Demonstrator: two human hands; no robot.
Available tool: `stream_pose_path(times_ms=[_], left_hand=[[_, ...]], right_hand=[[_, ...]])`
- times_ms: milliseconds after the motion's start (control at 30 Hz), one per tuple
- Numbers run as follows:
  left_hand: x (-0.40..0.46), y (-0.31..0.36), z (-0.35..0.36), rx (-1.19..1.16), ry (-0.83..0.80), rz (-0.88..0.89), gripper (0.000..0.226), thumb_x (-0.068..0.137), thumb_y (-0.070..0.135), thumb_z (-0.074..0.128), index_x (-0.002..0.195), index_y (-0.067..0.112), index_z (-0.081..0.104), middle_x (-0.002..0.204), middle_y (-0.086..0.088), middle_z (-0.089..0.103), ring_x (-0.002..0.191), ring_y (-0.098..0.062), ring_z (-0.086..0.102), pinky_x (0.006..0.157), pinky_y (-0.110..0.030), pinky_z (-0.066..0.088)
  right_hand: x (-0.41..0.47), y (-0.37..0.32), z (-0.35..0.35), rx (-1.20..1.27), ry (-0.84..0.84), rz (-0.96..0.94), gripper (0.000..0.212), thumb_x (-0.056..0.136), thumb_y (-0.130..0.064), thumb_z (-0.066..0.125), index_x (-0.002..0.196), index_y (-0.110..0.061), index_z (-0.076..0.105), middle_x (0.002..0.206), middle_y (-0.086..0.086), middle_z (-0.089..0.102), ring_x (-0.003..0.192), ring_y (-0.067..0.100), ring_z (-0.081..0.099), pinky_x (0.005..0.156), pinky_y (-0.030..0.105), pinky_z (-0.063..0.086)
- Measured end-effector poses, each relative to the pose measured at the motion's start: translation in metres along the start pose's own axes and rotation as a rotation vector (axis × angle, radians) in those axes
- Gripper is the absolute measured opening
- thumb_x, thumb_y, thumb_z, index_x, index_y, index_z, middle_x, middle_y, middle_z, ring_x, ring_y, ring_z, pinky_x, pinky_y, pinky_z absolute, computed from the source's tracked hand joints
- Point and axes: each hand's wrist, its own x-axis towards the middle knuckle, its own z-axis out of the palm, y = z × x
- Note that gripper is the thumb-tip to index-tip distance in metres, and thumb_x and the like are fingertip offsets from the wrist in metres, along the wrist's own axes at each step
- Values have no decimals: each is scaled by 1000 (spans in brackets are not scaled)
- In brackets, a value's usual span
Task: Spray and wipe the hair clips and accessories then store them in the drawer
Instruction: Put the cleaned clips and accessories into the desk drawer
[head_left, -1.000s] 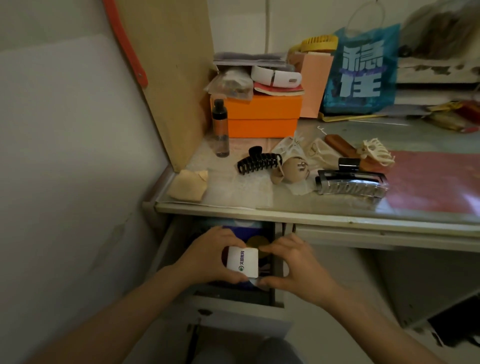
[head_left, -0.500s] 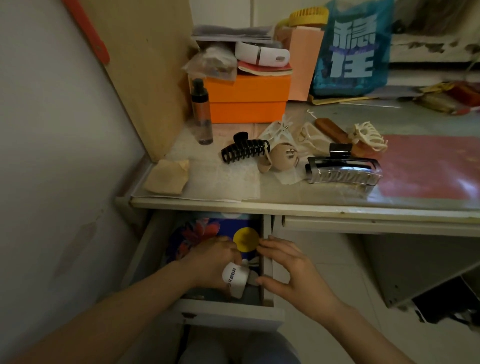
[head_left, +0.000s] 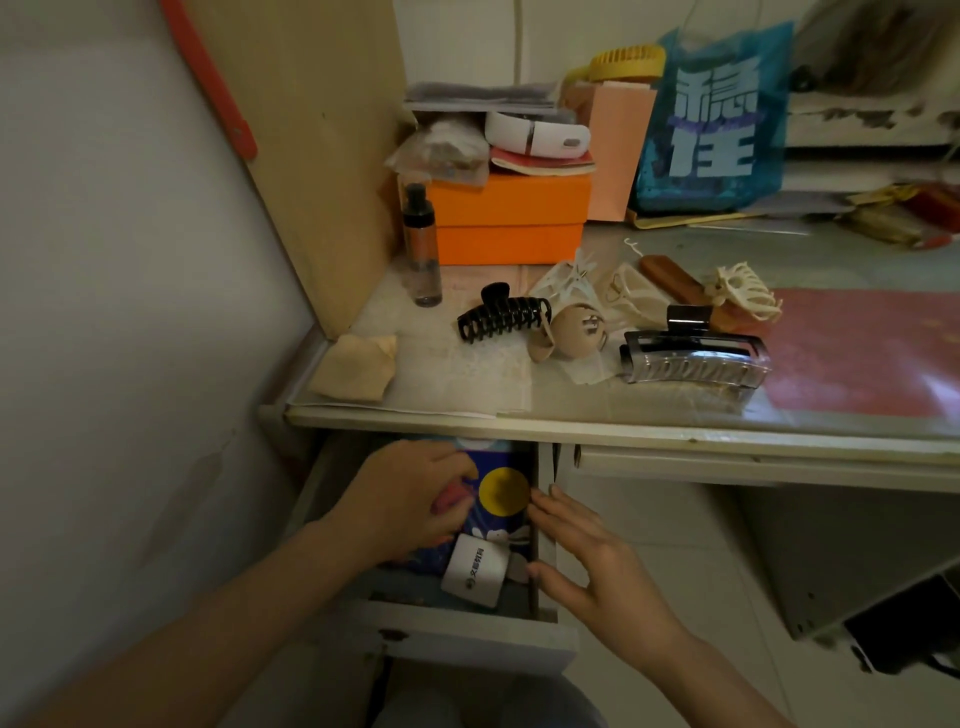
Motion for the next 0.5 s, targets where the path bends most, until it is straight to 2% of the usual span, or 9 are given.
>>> stream_pose_path(times_ms=[67,167,300,367,433,500], left_hand=[[5,1,-21,-15,125,-4,21,79,38,51,86,23,64,76,9,61,63,-10,56,55,-23,48],[27,-4,-48,25,235,-8,29,82,36,46,91,17,65,80,3,63,65,-14,58,56,-28,50],[69,-22,-64,147,218,-35,45,80,43,44,103,12,67,92,-5,67,79,-25,64,67,-34,52],[89,-26,-69,137,194,-68,47,81,43,48,112,13,64,101,-7,65,89,-26,63,73,-36,51],[107,-29,-72,120,163,-123,42,85,38,56,121,16,59,113,-4,62,101,-23,59,81,-35,46],[125,-30,-74,194,109,-134,41,88,36,56,126,20,54,122,0,58,107,-19,56,85,-33,45]], right_hand=[[-1,0,1,-27,-4,-15,79,74,-81,20,140,-38,30,145,-29,20,131,-24,0,105,0,2],[-3,0,6,-60,32,-39,78,75,-82,10,138,-39,25,144,-30,13,130,-25,-5,106,2,2],[-4,2,14,-61,101,-29,75,75,-83,8,135,-42,25,146,-29,14,133,-21,-5,109,13,11],[-3,2,15,-62,101,-29,70,76,-81,18,135,-43,25,145,-30,13,134,-19,-4,112,16,14],[-3,4,17,-79,111,-29,59,81,-63,34,136,-42,32,147,-27,20,137,-12,9,112,23,26],[-2,7,20,-89,203,-64,56,81,-50,46,136,-39,40,144,-18,37,132,-1,35,100,31,45]])
